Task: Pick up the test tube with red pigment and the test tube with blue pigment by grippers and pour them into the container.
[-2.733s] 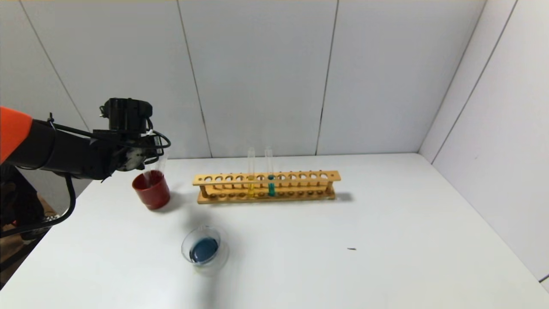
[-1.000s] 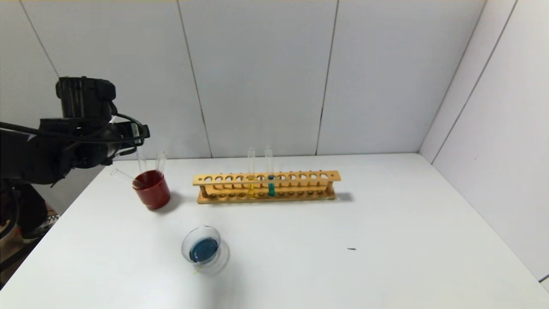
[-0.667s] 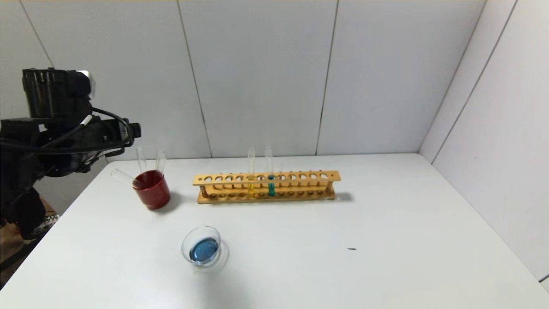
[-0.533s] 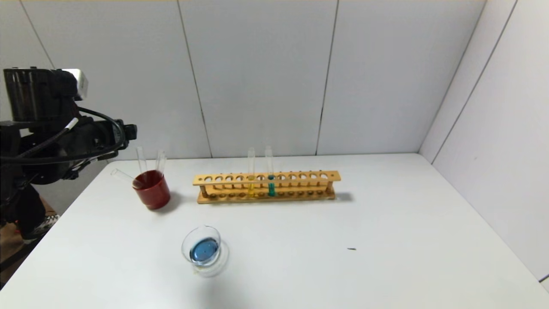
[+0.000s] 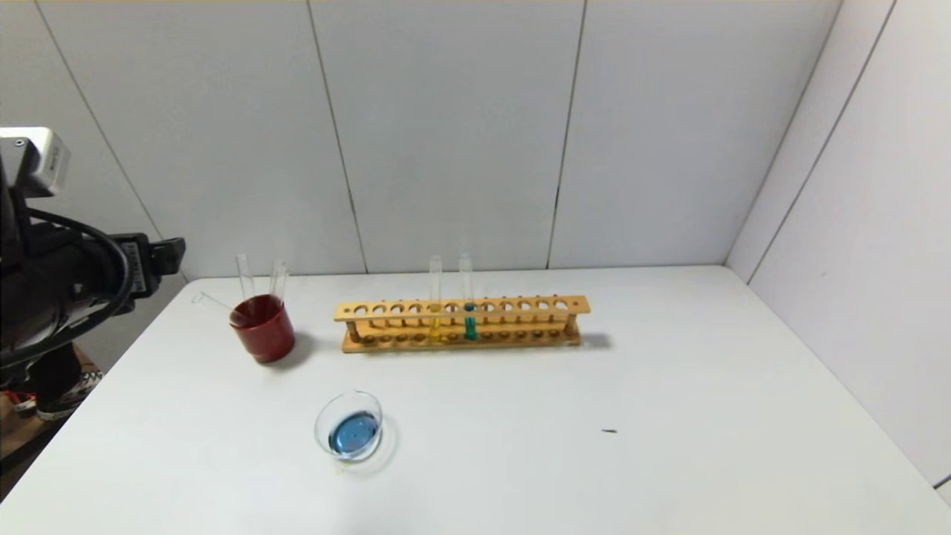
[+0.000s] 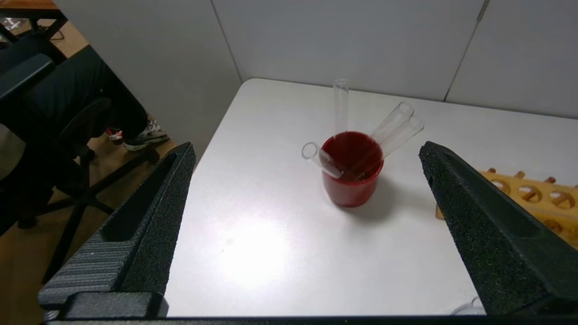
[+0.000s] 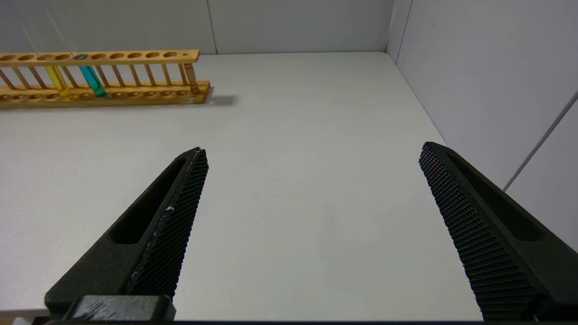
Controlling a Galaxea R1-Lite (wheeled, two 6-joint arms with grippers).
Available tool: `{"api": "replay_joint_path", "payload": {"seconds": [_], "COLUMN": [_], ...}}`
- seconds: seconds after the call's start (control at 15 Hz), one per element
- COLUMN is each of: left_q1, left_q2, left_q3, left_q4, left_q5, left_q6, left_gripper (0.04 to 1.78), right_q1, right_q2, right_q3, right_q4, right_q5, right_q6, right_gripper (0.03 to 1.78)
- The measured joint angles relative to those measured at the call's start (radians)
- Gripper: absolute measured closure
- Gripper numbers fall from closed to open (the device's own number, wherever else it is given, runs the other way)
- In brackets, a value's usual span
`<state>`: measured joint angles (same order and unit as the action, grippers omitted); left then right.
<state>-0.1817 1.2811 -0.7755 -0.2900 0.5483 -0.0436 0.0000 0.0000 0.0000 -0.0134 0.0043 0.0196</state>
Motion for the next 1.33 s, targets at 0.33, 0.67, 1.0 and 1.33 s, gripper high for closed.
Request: {"api": "replay_joint_path", "payload": {"seconds": [0.33,0.67,1.0,1.33], "left_q1": [-0.041,-0.045,-0.007,0.040], "left_q2": [-0.255,-0.549,-0.778,-0.961], "left_q3": [0.092,0.163,0.271,0.334], "left_q4": [0.151,0.399,0.523,0.632], "left_q5": [0.073,0.102,0.160,0.159], "left_q6": [-0.003,-0.014,-0.014,-0.043], "left_gripper": [0.08,0.08,0.08,0.08], "right_q1": [0.000,0.000,0.000,0.000], "right_q2": [0.000,0.000,0.000,0.000], "right_q3": [0.000,0.000,0.000,0.000], "right_q4": [0.000,0.000,0.000,0.000], "right_q5": [0.000,0.000,0.000,0.000], "right_q6": [0.000,0.000,0.000,0.000], "right_gripper": [0.10,0.10,0.10,0.10]}}
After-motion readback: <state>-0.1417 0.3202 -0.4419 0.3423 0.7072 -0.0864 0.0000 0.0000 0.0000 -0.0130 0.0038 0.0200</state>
